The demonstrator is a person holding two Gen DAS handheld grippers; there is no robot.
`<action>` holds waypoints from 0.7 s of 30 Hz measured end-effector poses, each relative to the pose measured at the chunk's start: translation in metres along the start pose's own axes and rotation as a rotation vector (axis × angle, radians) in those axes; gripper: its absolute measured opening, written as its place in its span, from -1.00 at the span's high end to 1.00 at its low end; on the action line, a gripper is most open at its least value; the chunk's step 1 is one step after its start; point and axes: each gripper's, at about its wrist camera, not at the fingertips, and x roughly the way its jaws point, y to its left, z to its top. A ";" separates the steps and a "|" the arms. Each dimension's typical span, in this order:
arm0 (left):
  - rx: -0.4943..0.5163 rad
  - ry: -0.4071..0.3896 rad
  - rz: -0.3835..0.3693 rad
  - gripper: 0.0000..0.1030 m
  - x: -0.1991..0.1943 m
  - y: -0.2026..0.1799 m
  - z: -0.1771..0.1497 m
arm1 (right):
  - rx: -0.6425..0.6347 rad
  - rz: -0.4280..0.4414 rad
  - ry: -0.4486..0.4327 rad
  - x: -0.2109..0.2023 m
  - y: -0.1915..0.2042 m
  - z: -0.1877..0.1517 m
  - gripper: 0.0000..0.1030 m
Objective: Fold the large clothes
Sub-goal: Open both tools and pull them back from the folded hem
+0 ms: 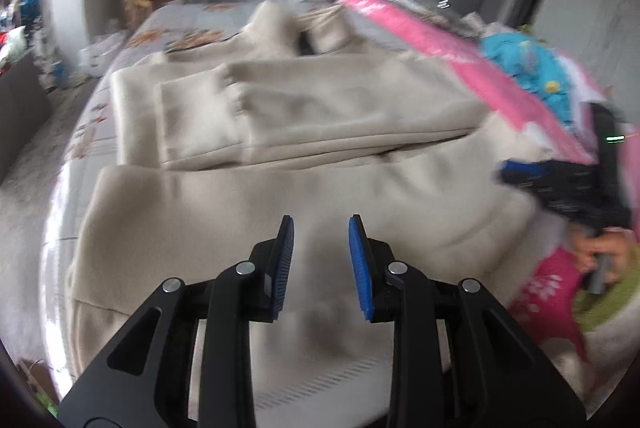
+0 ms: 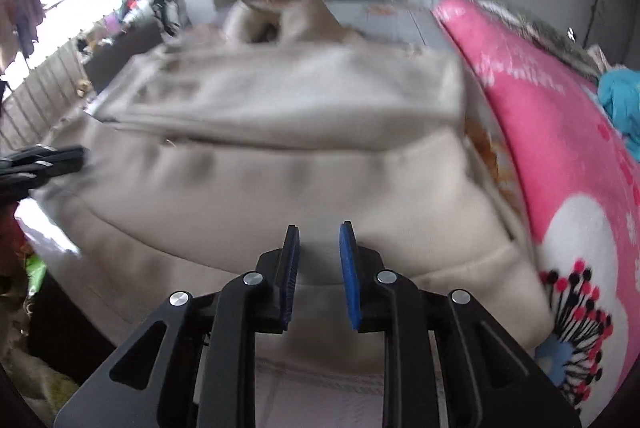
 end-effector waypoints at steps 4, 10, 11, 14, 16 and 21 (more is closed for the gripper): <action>0.051 0.031 -0.118 0.44 -0.005 -0.027 -0.010 | 0.010 0.001 -0.006 0.003 -0.005 0.001 0.59; 0.162 0.048 0.033 0.35 0.012 -0.054 -0.032 | 0.007 -0.006 -0.011 0.001 -0.004 0.000 0.59; 0.167 0.041 0.043 0.35 0.012 -0.055 -0.033 | 0.012 -0.004 -0.013 0.000 -0.005 0.000 0.59; 0.154 0.032 0.050 0.35 0.007 -0.054 -0.033 | 0.024 0.003 -0.018 0.000 -0.006 -0.001 0.59; 0.140 0.009 0.050 0.35 -0.002 -0.050 -0.033 | 0.023 0.002 -0.020 -0.001 -0.006 -0.001 0.59; 0.080 0.018 0.050 0.19 -0.006 -0.033 -0.043 | 0.025 0.008 -0.024 -0.001 -0.007 -0.002 0.59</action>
